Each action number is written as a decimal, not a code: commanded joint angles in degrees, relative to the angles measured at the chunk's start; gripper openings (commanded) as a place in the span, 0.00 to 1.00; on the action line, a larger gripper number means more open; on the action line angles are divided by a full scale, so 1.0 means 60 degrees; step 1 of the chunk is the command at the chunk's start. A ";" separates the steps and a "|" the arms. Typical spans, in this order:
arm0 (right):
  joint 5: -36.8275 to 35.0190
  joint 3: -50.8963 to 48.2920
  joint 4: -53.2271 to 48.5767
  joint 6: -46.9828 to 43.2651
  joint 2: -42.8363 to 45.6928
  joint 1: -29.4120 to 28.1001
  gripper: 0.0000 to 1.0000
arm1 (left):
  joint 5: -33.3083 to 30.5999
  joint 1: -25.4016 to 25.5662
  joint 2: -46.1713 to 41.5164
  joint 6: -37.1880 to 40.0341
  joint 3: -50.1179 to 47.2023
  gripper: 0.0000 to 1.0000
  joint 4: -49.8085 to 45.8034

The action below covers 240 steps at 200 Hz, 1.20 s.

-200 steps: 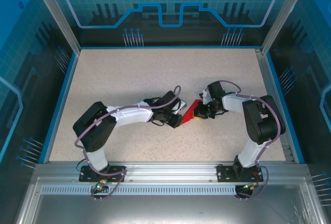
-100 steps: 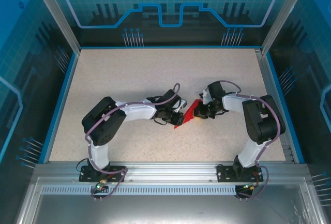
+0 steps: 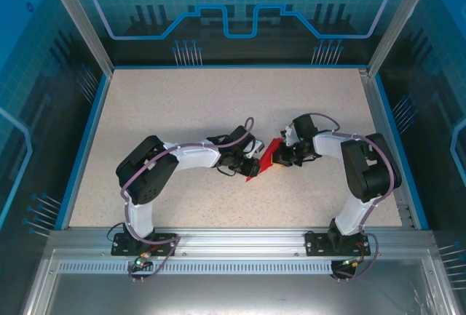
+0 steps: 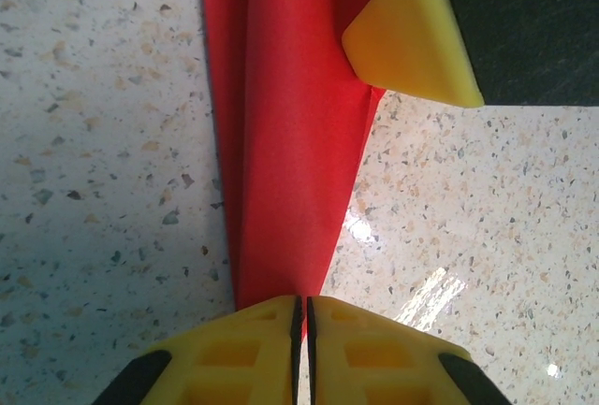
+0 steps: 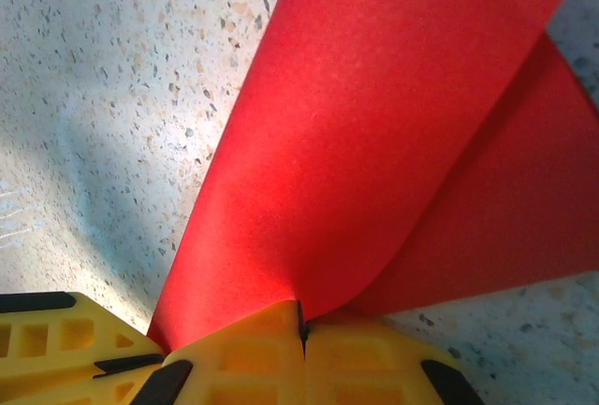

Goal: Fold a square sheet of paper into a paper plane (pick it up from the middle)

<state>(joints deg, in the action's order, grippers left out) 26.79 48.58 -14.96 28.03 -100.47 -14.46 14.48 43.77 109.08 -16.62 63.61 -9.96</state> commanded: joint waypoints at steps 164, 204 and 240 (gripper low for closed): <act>-0.0682 -0.0393 0.0034 0.0278 -0.0055 0.0198 0.03 | 0.0322 0.0095 0.0857 0.0065 -0.0017 0.14 0.0369; -0.0661 -0.0269 -0.0339 0.0373 0.0842 0.0198 0.14 | -0.0050 0.0075 0.1042 0.0200 -0.0310 0.14 0.0412; -0.0796 -0.0392 -0.0826 0.0427 0.1859 0.0196 0.21 | -0.0244 0.0048 0.1140 0.0172 -0.0538 0.14 0.0624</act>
<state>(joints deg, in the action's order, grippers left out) 23.27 47.57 -16.58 30.04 -93.95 -14.20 16.21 43.77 112.09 -16.56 63.35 -4.73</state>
